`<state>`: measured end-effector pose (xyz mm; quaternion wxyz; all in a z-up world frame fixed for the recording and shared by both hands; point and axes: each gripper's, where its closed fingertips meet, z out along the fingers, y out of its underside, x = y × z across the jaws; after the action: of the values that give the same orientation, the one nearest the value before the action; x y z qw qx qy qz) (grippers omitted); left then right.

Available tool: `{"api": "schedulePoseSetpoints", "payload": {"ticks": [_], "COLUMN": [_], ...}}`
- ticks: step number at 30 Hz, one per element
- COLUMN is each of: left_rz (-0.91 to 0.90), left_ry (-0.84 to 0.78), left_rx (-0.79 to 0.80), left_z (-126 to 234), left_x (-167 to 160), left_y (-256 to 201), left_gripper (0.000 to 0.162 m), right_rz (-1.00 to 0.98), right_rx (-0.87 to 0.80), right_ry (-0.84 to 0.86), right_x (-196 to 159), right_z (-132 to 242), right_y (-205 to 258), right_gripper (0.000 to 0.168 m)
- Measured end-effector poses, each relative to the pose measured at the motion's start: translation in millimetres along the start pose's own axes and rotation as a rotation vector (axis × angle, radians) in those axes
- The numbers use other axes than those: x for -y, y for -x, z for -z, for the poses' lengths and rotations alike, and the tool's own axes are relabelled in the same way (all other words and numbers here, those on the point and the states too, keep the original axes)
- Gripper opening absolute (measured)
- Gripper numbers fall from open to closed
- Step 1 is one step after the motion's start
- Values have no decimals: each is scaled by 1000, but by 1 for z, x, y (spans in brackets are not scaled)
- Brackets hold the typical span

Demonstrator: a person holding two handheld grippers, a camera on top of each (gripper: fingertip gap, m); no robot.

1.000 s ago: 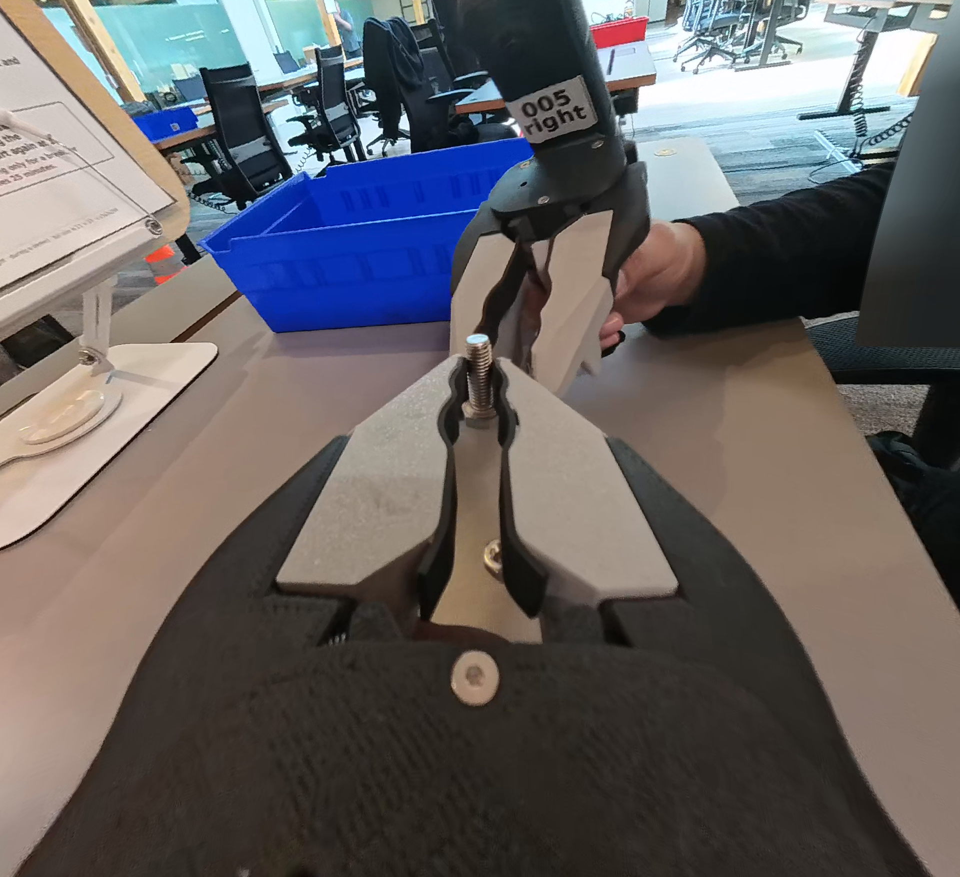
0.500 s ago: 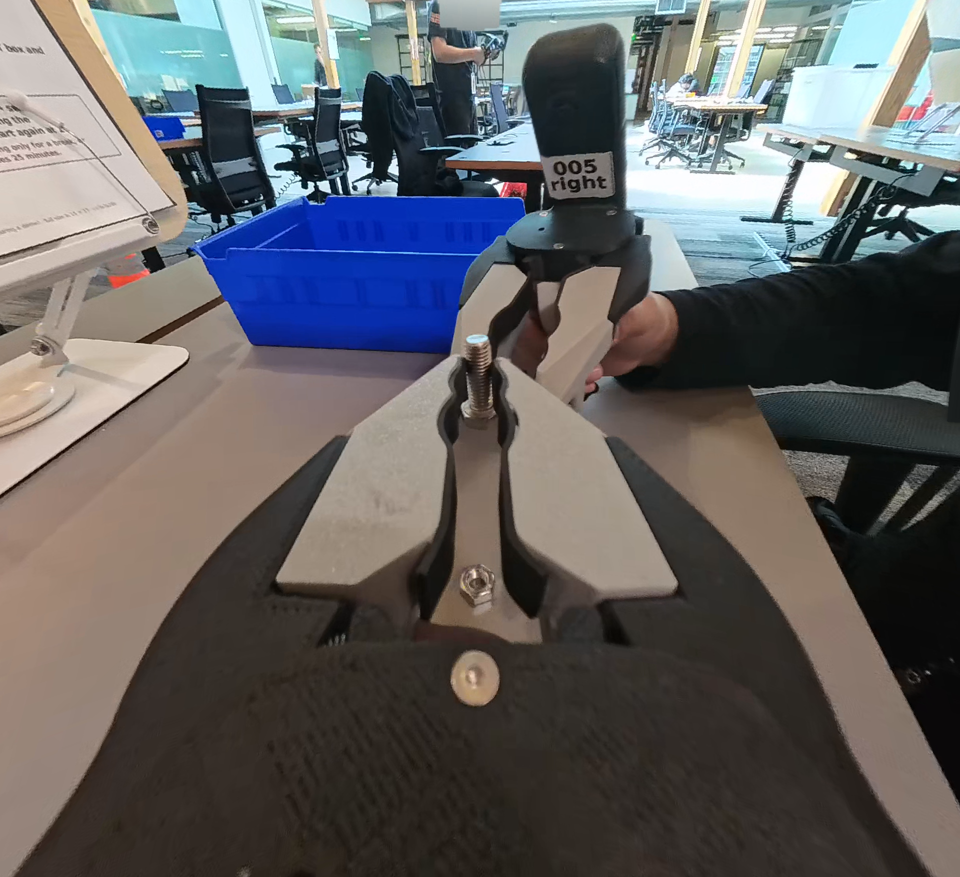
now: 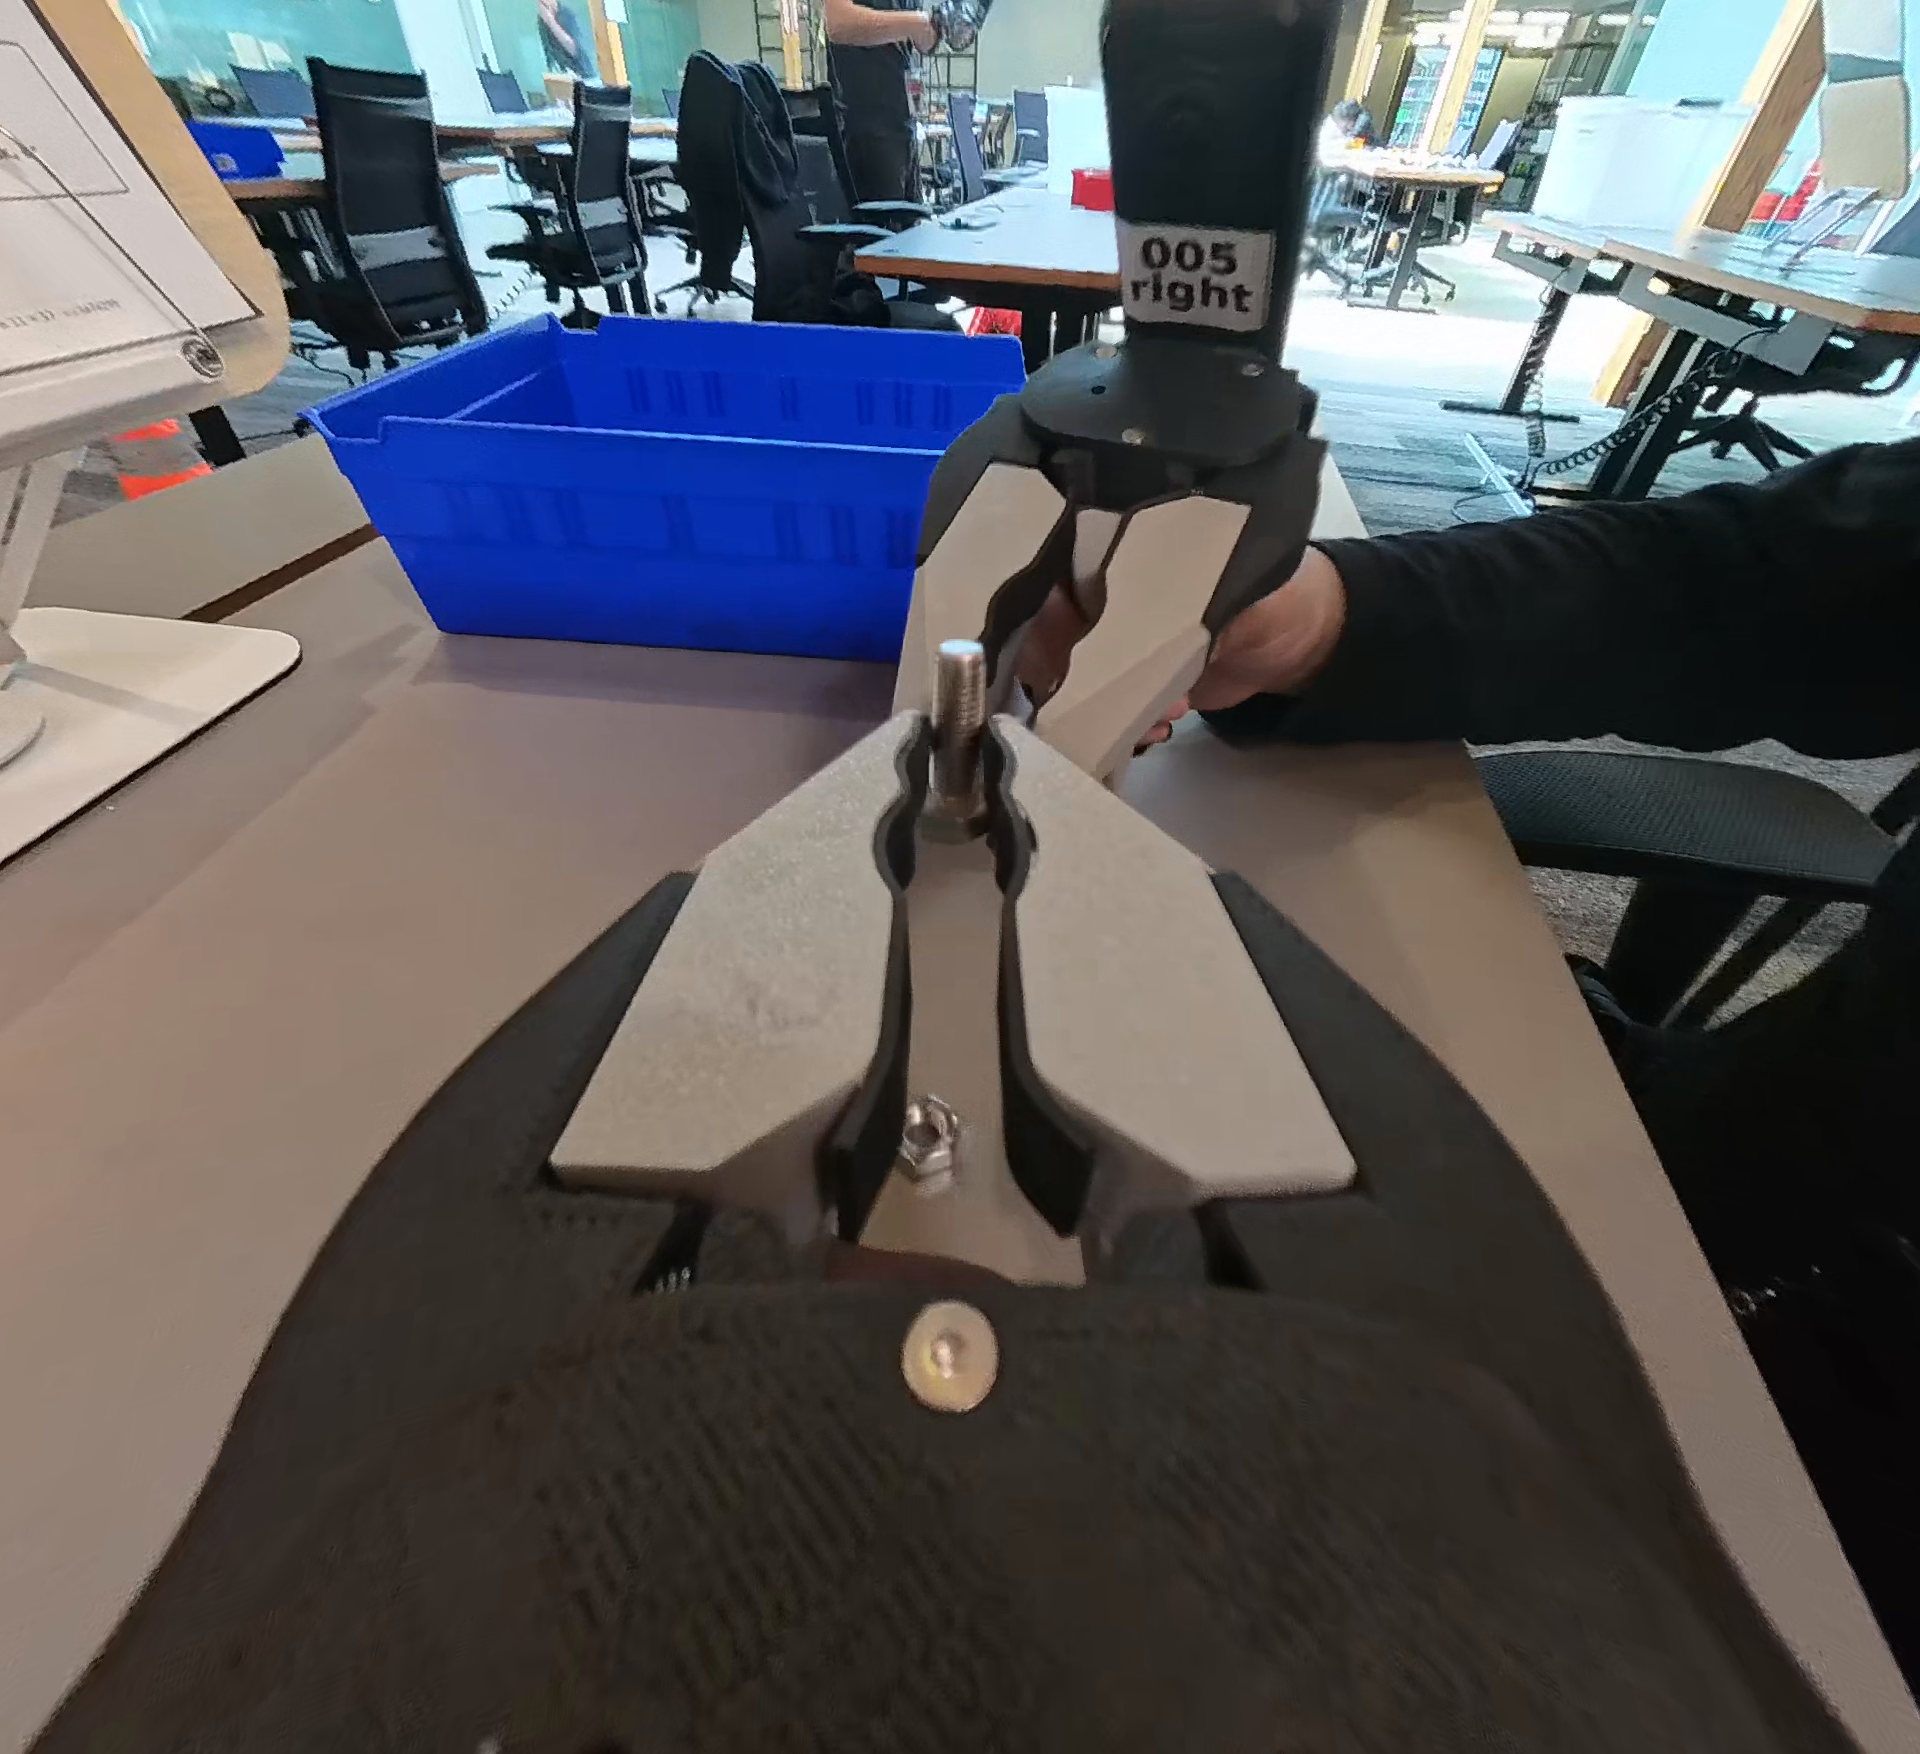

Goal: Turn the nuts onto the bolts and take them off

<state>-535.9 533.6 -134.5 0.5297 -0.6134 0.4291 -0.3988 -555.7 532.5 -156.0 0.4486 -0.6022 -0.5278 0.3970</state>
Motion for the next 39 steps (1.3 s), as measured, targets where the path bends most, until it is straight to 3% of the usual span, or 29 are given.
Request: {"api": "schedulePoseSetpoints", "payload": {"ticks": [11, 18, 22, 27, 39], "left_rz": [-68, -51, -53, -31, 31], "left_ry": [55, 81, 87, 76, 78], "left_rx": [75, 72, 43, 16, 8], "left_z": [0, -3, -6, -7, -10], "left_x": [-7, -13, -14, -13, -17], "left_y": [10, 11, 4, 0, 1], "left_gripper": [7, 7, 7, 6, 9], "right_rz": [4, -111, -125, -101, -198], "right_rx": [-19, 32, 62, 55, 85], "right_ry": [26, -144, -142, -108, -110], "right_x": [-3, 24, 23, 17, 15], "right_z": [3, 22, 19, 11, 10], "right_y": [-6, -11, -7, -2, -4], "right_gripper": [17, 32, 32, 8, 7]}}
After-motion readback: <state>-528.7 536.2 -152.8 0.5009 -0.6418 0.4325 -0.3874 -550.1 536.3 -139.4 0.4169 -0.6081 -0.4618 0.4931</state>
